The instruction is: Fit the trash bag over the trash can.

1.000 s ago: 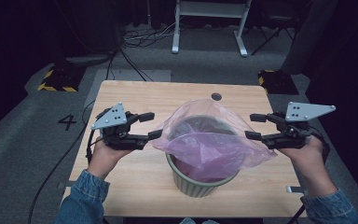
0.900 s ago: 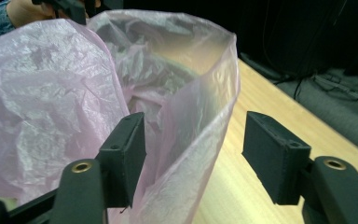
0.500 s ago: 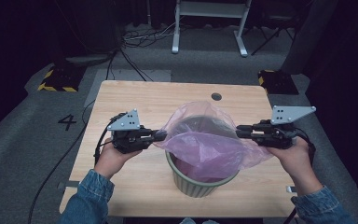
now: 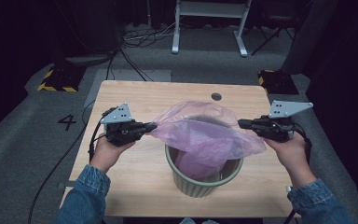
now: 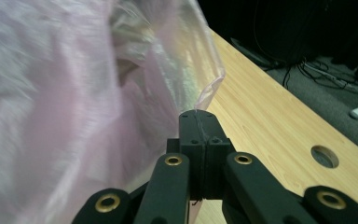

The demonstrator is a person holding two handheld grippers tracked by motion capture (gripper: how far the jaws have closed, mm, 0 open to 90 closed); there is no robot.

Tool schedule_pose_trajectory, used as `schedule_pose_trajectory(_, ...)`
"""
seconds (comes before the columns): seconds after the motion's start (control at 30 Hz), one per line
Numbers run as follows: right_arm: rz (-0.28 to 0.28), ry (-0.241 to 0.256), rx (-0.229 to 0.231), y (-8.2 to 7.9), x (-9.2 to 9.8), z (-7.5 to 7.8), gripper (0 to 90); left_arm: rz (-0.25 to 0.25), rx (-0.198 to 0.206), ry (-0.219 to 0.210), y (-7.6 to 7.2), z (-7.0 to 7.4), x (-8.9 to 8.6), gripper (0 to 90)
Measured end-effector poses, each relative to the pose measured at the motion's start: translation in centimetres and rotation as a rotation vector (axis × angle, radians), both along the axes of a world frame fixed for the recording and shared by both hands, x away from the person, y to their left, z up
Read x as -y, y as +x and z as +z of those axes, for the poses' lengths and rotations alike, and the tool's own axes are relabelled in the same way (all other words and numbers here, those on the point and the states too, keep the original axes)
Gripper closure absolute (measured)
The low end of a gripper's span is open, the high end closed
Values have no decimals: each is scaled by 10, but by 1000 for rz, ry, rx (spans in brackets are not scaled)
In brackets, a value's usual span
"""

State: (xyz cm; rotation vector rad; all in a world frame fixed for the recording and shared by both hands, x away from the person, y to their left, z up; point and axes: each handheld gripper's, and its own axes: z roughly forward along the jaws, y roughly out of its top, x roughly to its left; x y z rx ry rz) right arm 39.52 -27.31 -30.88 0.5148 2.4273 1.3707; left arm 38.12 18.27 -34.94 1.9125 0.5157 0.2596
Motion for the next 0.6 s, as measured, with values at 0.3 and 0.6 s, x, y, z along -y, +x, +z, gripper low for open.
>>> schedule_pose_trajectory(0.3,-48,-54,-63,16,2,-31,897,1,-50,43,7,-17,5,889)
schedule_pose_trajectory(0.6,-59,-42,-118,7,19,-60,899,-22,-106,77,0,-41,4,890)
